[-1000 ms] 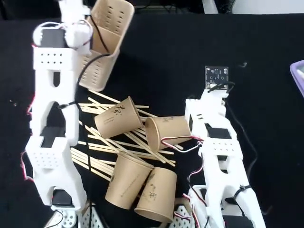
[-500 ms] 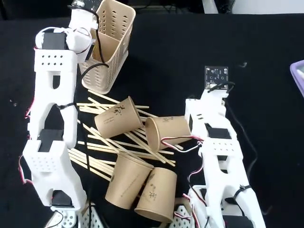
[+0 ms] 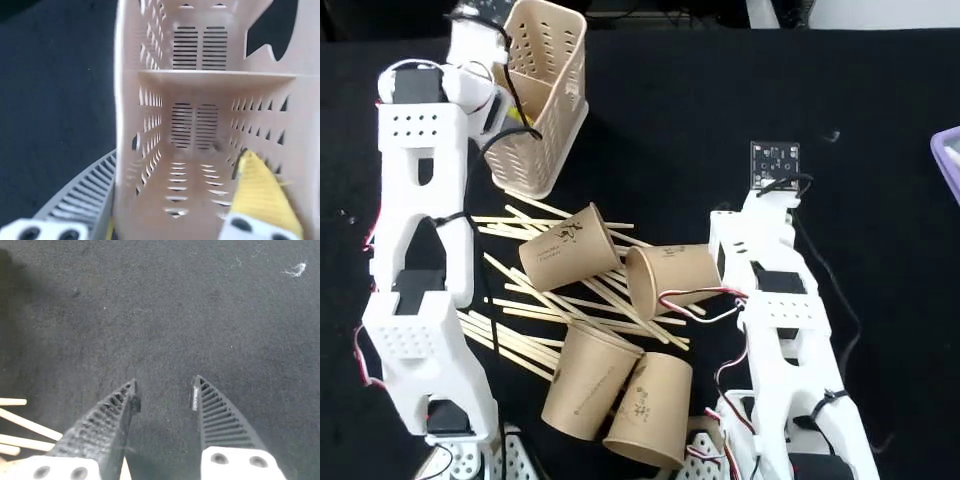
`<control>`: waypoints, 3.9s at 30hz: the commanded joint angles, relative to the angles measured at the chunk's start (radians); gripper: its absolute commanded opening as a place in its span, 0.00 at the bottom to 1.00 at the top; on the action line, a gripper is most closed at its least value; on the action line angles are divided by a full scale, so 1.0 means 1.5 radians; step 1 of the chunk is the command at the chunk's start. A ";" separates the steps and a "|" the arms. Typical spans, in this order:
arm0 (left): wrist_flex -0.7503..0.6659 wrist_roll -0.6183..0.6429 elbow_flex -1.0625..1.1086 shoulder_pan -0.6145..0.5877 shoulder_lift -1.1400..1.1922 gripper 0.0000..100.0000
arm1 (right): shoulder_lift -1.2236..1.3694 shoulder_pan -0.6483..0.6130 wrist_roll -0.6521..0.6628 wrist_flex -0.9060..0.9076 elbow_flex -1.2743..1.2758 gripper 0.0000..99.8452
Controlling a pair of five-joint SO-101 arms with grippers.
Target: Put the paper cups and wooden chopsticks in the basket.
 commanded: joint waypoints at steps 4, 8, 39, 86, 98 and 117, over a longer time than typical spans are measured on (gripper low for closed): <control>0.057 0.238 -0.172 -0.022 -0.029 0.35 | -0.002 -0.010 0.007 -0.016 -0.002 0.18; 0.109 0.345 -0.212 -0.019 -0.029 0.35 | -0.002 -0.010 0.007 -0.016 -0.002 0.18; 0.138 0.467 -0.068 -0.007 -0.029 0.04 | -0.002 -0.010 0.007 -0.017 -0.003 0.18; 0.264 0.135 -0.146 0.029 0.023 0.03 | 0.032 -0.134 0.001 0.443 -0.561 0.18; 0.254 0.176 -0.148 0.084 0.016 0.03 | 0.048 -0.218 -0.139 0.216 -0.478 0.18; 0.266 0.232 -0.126 0.137 0.015 0.03 | -0.123 -0.192 -0.134 0.079 -0.172 0.18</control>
